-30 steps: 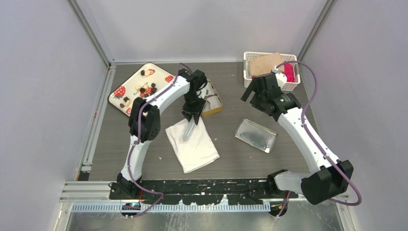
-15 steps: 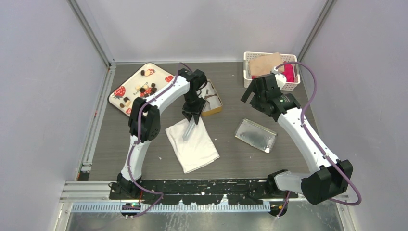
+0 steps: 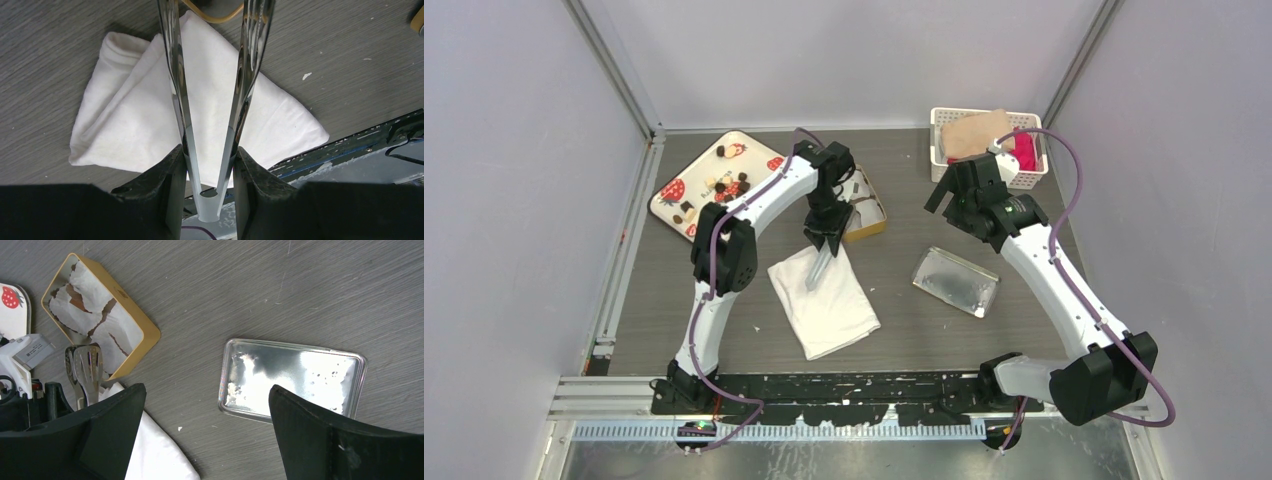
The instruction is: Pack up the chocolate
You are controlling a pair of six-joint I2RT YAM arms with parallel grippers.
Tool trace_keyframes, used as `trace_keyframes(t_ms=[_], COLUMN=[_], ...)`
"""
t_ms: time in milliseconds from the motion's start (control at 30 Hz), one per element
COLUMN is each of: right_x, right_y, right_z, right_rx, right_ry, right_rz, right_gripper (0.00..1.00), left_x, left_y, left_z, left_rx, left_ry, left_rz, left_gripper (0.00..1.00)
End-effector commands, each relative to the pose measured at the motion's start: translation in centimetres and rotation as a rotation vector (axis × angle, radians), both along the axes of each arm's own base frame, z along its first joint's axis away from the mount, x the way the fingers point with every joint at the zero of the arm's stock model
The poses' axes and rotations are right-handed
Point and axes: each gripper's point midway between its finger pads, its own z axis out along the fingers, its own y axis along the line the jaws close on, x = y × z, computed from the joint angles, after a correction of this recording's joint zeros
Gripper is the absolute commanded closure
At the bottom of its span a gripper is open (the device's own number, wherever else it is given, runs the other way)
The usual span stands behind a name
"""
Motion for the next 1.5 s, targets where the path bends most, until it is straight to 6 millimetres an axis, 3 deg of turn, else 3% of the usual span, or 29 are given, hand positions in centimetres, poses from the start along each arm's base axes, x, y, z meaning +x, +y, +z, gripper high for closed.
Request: trace_keyframes(t_ms=[0,900,1000,1133,1200,1333,1467], right_x=[0.5,0.7,0.7,0.5,0.3,0.1,0.3], right_y=[0.0,0.3,0.3,0.1,-0.2,-0.2,0.3], right_z=[1.9,1.3,1.4,1.6,1.7,1.6,1.3], right_rx=[0.027,0.047,0.048,0.039,0.032,0.04,0.058], right_ry=[-0.07,-0.056,-0.057,-0.062,-0.065,-0.066,-0.063], right_rz=[-0.015,-0.019,-0.019,-0.022,-0.03,-0.033,-0.024], right_gripper=[0.02,0.02,0.02,0.02,0.02,0.02,0.02], left_x=[0.2,-0.3,-0.1,-0.1,0.3,1.8,3.9], left_y=[-0.9,-0.3,-0.3,0.0,0.7,3.5,8.0], left_z=[1.8,1.7,2.3,5.1,6.5,8.9,8.8], left_rx=[-0.048,-0.029,-0.035,-0.061,-0.061,-0.059,-0.057], left_ry=[-0.024,-0.013,-0.034,-0.091,-0.142,-0.222,-0.217], left_rz=[-0.004,-0.018,-0.019,-0.014,0.0,0.083,0.273], left_gripper=[0.67,0.62,0.7,0.86,0.99,1.0,1.0])
